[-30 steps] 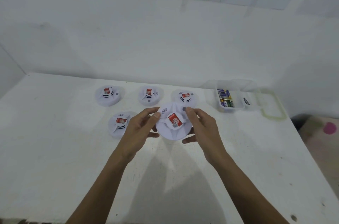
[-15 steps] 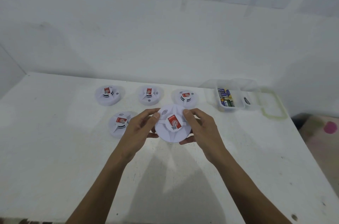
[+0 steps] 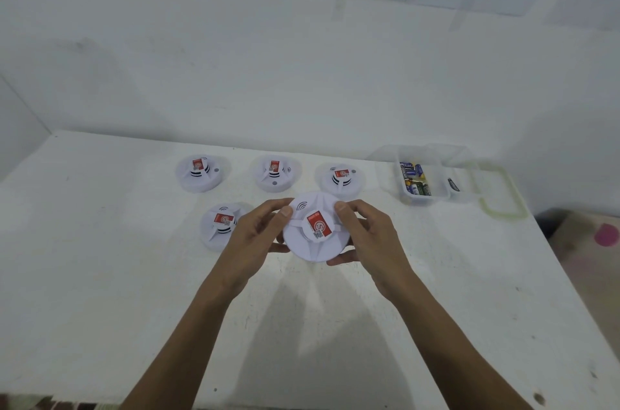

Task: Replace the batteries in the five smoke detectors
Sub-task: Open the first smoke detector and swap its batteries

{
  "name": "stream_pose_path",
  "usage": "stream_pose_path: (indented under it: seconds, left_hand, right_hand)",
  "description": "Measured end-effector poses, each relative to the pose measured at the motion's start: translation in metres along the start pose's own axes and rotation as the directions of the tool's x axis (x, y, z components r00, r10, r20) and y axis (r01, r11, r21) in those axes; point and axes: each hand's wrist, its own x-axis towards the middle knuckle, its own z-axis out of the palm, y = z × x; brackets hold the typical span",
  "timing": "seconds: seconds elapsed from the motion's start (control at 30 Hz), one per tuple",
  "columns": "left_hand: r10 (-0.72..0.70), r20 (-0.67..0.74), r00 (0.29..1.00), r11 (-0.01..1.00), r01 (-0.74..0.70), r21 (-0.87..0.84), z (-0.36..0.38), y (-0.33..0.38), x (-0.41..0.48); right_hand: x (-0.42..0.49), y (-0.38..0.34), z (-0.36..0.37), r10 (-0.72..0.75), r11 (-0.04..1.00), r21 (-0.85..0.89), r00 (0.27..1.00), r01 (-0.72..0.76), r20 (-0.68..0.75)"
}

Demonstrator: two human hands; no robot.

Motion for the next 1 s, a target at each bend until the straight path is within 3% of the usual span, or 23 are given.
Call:
stream_pose_path:
  seconds: [0.6,1.0]
  left_hand:
    - [-0.004,-0.001,1.0,1.0,0.004,-0.014,0.0001,-0.0029,0.0014]
    - [-0.025,0.0,1.0,0.999,0.025,-0.045,-0.003,-0.0094,0.0055]
  right_hand:
    - [0.0004,0.0006,0.0005,0.006,1.0,-0.005,1.0,-0.006,0.002]
    - [0.0003,0.0042,-0.0036,0.039,0.994,0.1,0.998,-0.043,0.045]
